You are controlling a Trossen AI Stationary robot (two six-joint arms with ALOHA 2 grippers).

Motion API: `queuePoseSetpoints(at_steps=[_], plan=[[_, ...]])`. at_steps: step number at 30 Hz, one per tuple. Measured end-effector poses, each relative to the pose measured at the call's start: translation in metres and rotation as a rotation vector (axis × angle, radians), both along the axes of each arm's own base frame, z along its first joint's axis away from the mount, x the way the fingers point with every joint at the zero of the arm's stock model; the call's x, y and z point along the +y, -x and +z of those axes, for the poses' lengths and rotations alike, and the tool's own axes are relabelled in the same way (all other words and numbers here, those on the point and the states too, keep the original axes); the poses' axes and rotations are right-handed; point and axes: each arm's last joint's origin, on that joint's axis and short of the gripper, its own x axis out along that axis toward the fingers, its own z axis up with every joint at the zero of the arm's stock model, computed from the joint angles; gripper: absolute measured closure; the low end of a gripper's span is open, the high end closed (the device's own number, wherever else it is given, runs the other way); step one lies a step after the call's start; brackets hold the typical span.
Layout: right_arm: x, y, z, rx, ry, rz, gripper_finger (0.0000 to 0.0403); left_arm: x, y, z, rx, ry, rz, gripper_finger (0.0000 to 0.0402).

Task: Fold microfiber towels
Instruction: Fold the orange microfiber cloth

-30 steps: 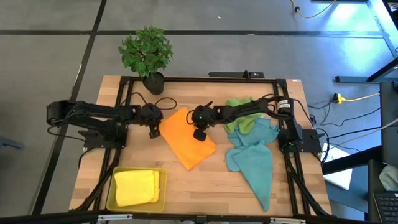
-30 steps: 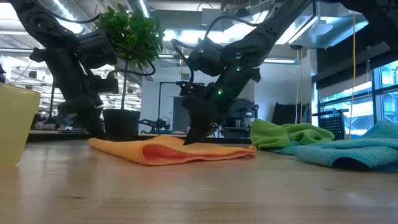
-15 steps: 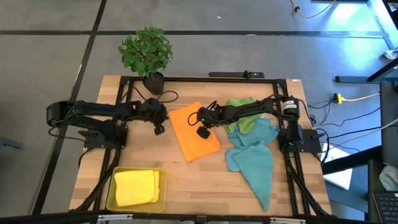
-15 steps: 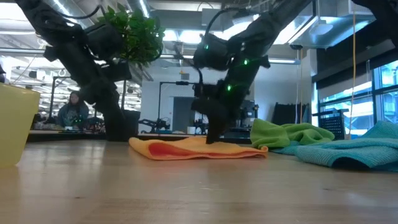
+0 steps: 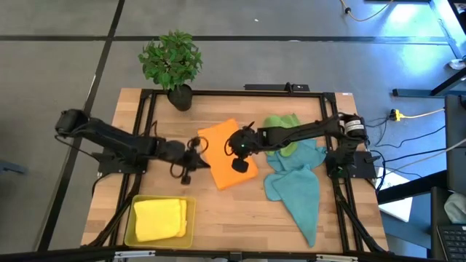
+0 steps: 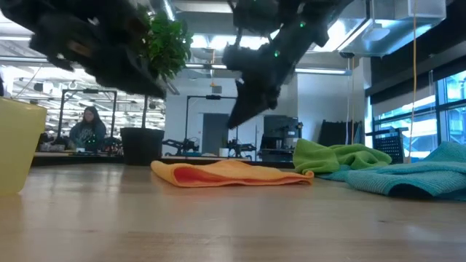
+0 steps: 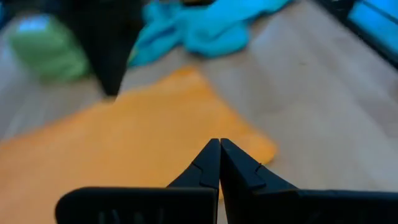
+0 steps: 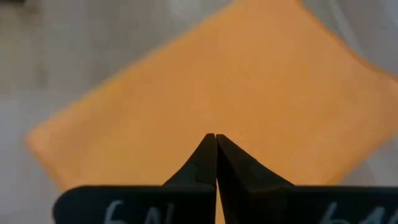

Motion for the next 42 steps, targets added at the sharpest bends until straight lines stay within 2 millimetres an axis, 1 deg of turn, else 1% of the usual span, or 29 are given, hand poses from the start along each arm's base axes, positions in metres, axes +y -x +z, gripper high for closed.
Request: queuePoseSetpoints(at_steps=[2, 4, 6, 7, 10, 14, 16, 18, 20, 22, 24, 28, 34, 39, 42], plan=[[0.007, -0.001, 0.003, -0.065, -0.004, 0.053, 0.04, -0.013, -0.001, 0.001, -0.037, -0.043, -0.051, 0.0401], [0.013, 0.001, 0.007, -0.17, -0.056, 0.133, 0.04, -0.022, -0.002, -0.002, -0.041, -0.071, -0.083, 0.0401], [0.016, 0.009, 0.011, -0.263, -0.131, 0.192, 0.04, -0.028, -0.003, -0.006, -0.028, -0.078, -0.107, 0.0394], [0.016, 0.015, 0.011, -0.293, -0.14, 0.197, 0.04, -0.031, -0.006, -0.007, -0.016, -0.082, -0.116, 0.0386], [0.013, 0.033, 0.004, -0.357, -0.145, 0.178, 0.04, -0.039, -0.016, -0.013, 0.02, -0.111, -0.148, 0.0354], [0.012, 0.057, -0.007, -0.417, -0.122, 0.142, 0.04, -0.049, -0.039, -0.02, 0.072, -0.149, -0.173, 0.0305], [0.012, 0.068, -0.014, -0.434, -0.121, 0.112, 0.04, -0.053, -0.049, -0.027, 0.132, -0.205, -0.199, 0.0287], [0.011, 0.078, -0.019, -0.444, -0.111, 0.09, 0.04, -0.058, -0.059, -0.033, 0.2, -0.266, -0.212, 0.0274], [0.01, 0.084, -0.023, -0.47, -0.102, 0.077, 0.04, -0.061, -0.067, -0.036, 0.259, -0.353, -0.2, 0.0265], [0.011, 0.09, -0.027, -0.484, -0.099, 0.069, 0.04, -0.062, -0.071, -0.041, 0.345, -0.422, -0.188, 0.026], [0.011, 0.094, -0.03, -0.508, -0.097, 0.067, 0.04, -0.065, -0.079, -0.038, 0.353, -0.472, -0.185, 0.0257], [0.01, 0.095, -0.03, -0.533, -0.092, 0.061, 0.04, -0.066, -0.083, -0.036, 0.39, -0.479, -0.196, 0.0257], [0.01, 0.094, -0.028, -0.55, -0.082, 0.071, 0.04, -0.074, -0.079, -0.03, 0.386, -0.456, -0.189, 0.0256], [0.01, 0.094, -0.028, -0.549, -0.083, 0.071, 0.04, -0.081, -0.066, -0.026, 0.444, -0.429, -0.188, 0.0256], [0.01, 0.094, -0.028, -0.552, -0.083, 0.071, 0.0399, -0.087, -0.06, -0.014, 0.406, -0.409, -0.198, 0.0256]])
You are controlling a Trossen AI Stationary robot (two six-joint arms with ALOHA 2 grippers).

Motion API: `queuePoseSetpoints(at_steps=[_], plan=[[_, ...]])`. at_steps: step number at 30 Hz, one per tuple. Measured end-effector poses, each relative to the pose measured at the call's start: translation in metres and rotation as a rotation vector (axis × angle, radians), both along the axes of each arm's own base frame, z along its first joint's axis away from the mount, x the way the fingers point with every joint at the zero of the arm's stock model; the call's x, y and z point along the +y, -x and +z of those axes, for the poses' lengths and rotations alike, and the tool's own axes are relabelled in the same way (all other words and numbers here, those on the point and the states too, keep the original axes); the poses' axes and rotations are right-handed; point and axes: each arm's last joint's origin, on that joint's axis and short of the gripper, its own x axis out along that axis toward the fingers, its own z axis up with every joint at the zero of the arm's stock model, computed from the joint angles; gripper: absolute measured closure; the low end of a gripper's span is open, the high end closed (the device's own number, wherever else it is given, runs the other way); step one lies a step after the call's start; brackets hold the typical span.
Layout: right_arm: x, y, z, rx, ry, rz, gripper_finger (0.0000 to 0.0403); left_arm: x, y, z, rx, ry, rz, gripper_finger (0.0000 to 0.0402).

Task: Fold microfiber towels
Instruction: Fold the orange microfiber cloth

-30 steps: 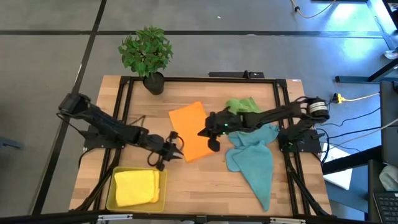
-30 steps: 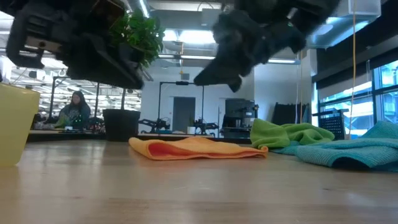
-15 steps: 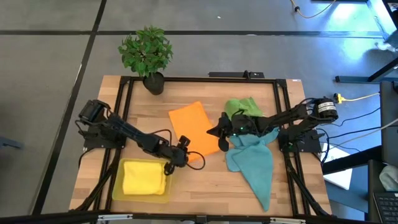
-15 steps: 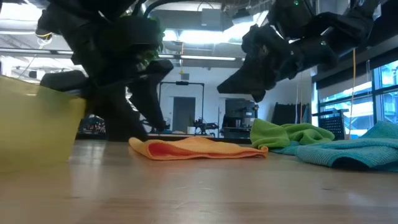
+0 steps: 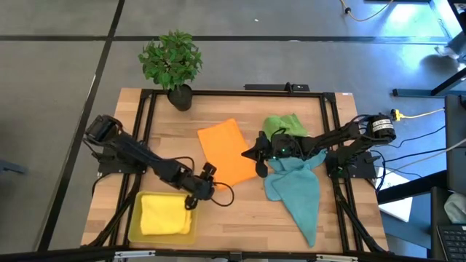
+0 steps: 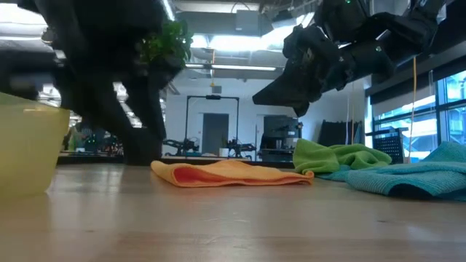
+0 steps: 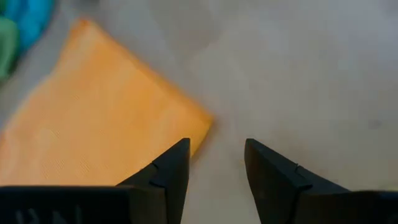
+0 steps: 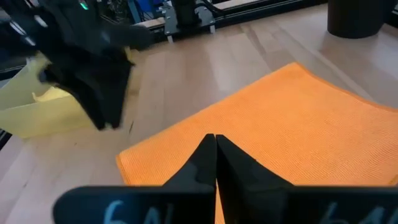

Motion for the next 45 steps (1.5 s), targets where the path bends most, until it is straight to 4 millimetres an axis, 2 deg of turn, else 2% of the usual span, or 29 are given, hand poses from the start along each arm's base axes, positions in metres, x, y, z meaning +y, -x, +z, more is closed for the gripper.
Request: queuePoseSetpoints(at_steps=[6, 10, 14, 24, 30, 35, 40, 45], plan=[[0.0, 0.0, 0.001, -0.006, -0.001, 0.0, 0.0393, -0.001, 0.01, 0.038, -0.145, 0.06, -0.017, 0.0256], [0.0, 0.0, 0.001, -0.007, 0.0, 0.0, 0.0392, 0.01, 0.011, 0.058, -0.226, 0.058, -0.014, 0.0256], [0.0, 0.0, 0.001, -0.011, -0.001, 0.0, 0.0393, 0.026, 0.002, 0.067, -0.313, 0.06, 0.027, 0.0256], [0.0, -0.001, 0.002, -0.02, 0.0, 0.0, 0.0385, 0.059, -0.021, 0.049, -0.295, 0.112, 0.175, 0.0256], [0.0, -0.001, 0.004, -0.042, 0.009, -0.002, 0.0384, 0.066, -0.03, 0.038, -0.277, 0.185, 0.235, 0.0256], [-0.001, -0.002, 0.006, -0.067, 0.031, -0.014, 0.0384, 0.066, -0.031, 0.02, -0.179, 0.183, 0.239, 0.0256], [-0.001, -0.002, 0.006, -0.064, 0.037, -0.012, 0.0384, 0.064, -0.029, 0.013, -0.127, 0.187, 0.262, 0.0256], [-0.001, -0.002, 0.006, -0.059, 0.036, -0.013, 0.0384, 0.054, -0.027, 0.013, -0.094, 0.242, 0.185, 0.0256]])
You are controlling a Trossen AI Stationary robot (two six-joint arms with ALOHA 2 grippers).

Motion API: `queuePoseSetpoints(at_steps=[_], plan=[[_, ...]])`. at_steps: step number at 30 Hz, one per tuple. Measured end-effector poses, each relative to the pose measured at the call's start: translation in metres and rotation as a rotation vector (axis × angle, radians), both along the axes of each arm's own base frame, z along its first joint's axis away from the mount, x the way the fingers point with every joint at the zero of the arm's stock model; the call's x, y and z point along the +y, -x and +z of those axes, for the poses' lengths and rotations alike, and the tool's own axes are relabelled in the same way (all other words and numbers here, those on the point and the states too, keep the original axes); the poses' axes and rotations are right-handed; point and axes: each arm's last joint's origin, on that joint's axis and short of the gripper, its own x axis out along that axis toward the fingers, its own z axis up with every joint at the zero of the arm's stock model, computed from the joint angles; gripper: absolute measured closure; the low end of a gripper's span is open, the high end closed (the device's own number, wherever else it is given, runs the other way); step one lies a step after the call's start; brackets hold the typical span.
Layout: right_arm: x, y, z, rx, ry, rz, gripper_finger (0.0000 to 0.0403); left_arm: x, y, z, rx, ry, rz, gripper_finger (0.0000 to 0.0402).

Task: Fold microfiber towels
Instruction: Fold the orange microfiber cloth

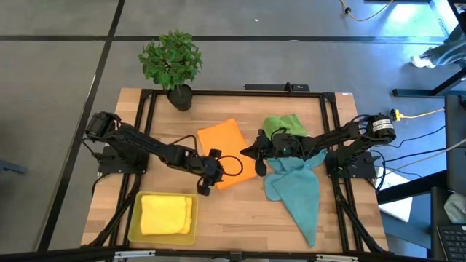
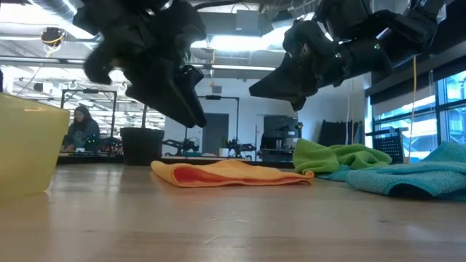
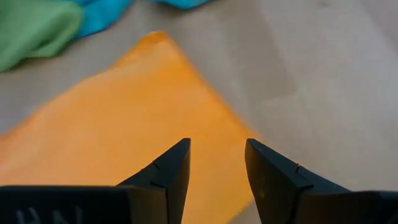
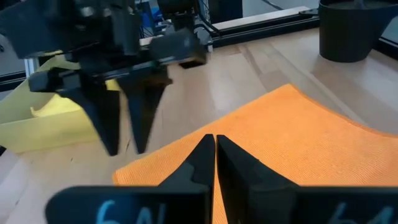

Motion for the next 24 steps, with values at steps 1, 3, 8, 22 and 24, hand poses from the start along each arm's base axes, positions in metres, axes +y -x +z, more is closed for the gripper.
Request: queuePoseSetpoints(at_steps=[1, 3, 8, 22, 24], plan=[[0.0, 0.0, 0.0, 0.0, 0.0, -0.001, 0.0384, -0.003, 0.0, -0.001, 0.004, 0.01, -0.022, 0.0256], [0.0, 0.0, 0.0, 0.0, 0.001, -0.004, 0.0384, -0.009, -0.002, -0.008, 0.016, 0.007, -0.052, 0.0256], [0.0, 0.0, 0.001, -0.01, 0.003, -0.009, 0.0384, -0.02, -0.014, -0.019, 0.1, 0.0, -0.057, 0.0256], [0.006, 0.0, 0.001, -0.007, 0.035, 0.003, 0.0384, -0.038, -0.024, -0.013, 0.212, -0.191, -0.188, 0.0256], [0.005, 0.0, 0.001, -0.012, 0.042, -0.011, 0.0384, -0.041, -0.026, -0.016, 0.211, -0.187, -0.21, 0.0254]])
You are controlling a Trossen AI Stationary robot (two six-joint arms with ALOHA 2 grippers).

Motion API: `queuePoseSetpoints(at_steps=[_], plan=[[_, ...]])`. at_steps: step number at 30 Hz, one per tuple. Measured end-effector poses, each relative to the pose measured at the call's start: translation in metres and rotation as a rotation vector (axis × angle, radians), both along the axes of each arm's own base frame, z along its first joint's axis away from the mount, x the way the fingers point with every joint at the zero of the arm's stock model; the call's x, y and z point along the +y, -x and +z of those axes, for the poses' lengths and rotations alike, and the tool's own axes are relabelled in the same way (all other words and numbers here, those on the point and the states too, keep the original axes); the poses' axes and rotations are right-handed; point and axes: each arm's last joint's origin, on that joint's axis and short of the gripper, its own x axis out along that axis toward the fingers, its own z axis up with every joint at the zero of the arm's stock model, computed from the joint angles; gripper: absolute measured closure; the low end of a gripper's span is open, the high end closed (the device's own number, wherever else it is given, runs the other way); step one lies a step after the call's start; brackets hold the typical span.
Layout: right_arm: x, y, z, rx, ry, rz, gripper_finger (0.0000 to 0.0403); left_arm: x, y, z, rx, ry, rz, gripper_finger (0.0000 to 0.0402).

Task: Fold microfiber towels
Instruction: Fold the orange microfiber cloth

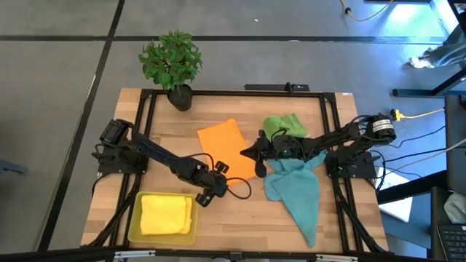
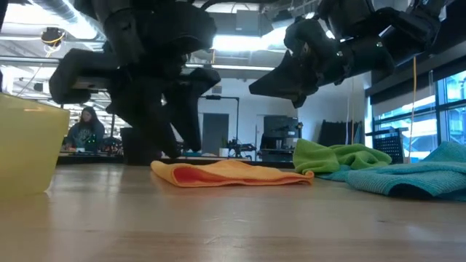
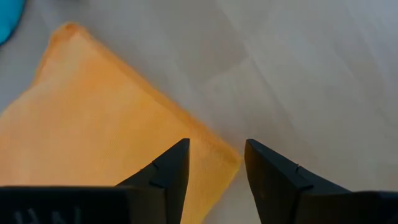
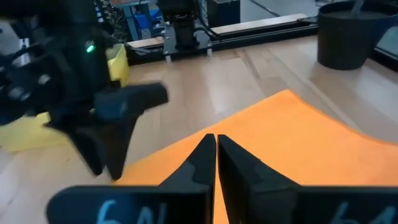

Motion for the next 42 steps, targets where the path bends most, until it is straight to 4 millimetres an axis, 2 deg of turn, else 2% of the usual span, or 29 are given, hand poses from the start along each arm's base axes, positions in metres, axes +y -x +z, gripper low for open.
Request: queuePoseSetpoints(at_steps=[6, 12, 20, 24, 29, 34, 42], plan=[[0.0, 0.0, 0.0, -0.004, 0.017, 0.003, 0.0384, -0.01, -0.002, -0.017, 0.059, -0.022, -0.036, 0.0225], [0.0, 0.0, 0.001, -0.005, 0.02, 0.004, 0.0384, -0.009, -0.003, -0.016, 0.041, -0.066, -0.017, 0.0194], [0.0, 0.0, 0.001, -0.005, 0.02, 0.004, 0.0384, -0.011, 0.007, -0.018, 0.133, -0.066, 0.005, 0.019], [0.0, 0.0, 0.001, -0.006, 0.02, 0.005, 0.0384, -0.012, 0.011, -0.012, 0.142, -0.071, 0.011, 0.0191], [0.0, 0.0, 0.002, -0.017, 0.018, 0.004, 0.0384, -0.015, 0.002, 0.023, -0.001, -0.078, -0.006, 0.019], [0.001, 0.0, 0.002, -0.022, 0.019, 0.008, 0.0384, -0.01, -0.003, 0.036, -0.053, -0.119, 0.009, 0.019], [0.001, 0.0, 0.002, -0.023, 0.019, 0.008, 0.0384, 0.012, -0.015, 0.003, 0.093, -0.029, -0.014, 0.0189]])
